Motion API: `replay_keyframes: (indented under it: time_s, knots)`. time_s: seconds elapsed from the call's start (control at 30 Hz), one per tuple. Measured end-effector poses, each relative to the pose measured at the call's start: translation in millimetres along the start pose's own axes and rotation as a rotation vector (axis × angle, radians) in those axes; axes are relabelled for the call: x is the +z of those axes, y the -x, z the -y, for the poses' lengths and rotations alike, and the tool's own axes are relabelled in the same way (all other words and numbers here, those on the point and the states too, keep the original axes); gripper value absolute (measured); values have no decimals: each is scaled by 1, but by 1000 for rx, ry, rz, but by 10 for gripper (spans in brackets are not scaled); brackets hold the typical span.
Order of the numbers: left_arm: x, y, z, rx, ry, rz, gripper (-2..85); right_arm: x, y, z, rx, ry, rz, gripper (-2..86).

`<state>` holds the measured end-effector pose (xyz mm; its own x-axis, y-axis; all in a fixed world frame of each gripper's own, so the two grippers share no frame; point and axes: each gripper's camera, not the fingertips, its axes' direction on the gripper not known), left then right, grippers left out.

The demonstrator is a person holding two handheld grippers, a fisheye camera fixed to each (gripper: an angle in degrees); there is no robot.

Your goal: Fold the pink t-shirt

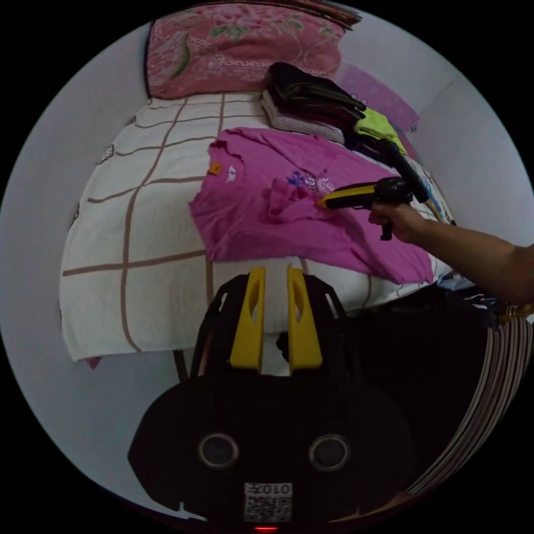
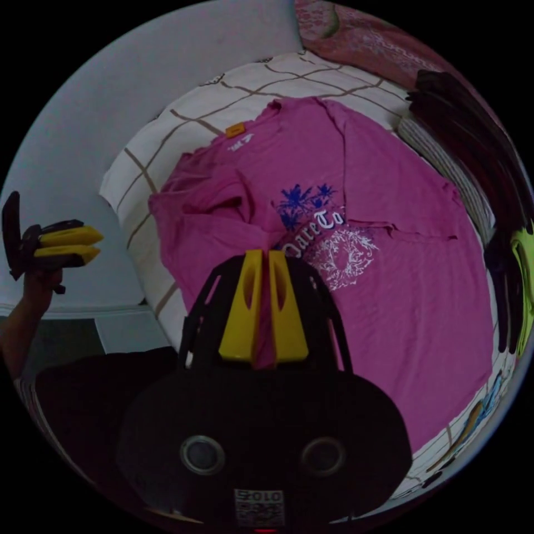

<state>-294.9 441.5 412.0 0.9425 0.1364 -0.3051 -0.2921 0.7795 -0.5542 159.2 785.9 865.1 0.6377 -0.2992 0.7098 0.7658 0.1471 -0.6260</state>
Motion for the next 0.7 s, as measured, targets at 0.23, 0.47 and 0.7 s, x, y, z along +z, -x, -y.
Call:
replay_keyframes:
  time_s: [0.23, 0.47, 0.7]
  knots:
    - [-13, -15, 29, 76, 15, 62, 86, -18, 39, -3, -53, -79, 102, 39]
    - [-6, 3, 93, 129, 0, -7, 88, -20, 70, -4, -65, -75, 122, 39]
    - [28, 7, 158, 371, 95, -14, 83, 10, 121, -12, 1, -33, 106, 39]
